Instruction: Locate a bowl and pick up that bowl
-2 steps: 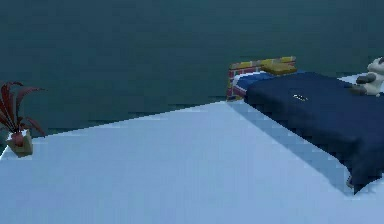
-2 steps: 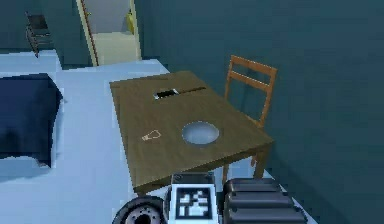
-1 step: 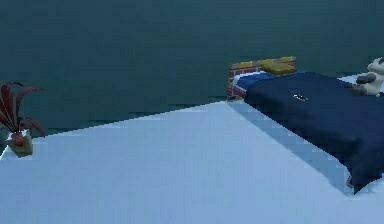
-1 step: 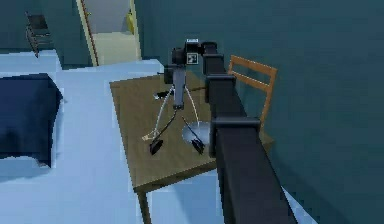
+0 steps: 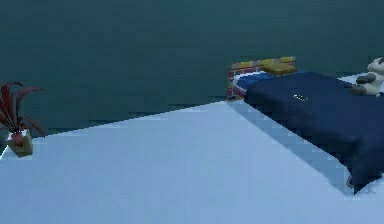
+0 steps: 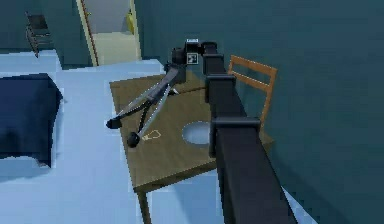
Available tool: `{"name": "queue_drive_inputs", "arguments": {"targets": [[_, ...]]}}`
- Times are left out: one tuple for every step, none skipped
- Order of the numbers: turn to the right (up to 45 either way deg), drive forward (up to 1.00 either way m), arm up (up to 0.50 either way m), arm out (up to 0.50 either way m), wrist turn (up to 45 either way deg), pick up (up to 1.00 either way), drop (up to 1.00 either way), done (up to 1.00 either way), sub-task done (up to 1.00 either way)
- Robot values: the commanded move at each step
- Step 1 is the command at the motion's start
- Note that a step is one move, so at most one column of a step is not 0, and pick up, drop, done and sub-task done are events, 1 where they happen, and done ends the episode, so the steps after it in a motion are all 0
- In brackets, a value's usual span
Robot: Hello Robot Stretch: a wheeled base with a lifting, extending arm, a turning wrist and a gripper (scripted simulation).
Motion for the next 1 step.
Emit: {"name": "queue_drive_inputs", "arguments": {"targets": [[0.0, 0.0, 0.0, 0.0, 45.0, 0.0, 0.0, 0.0, 0.0]]}}
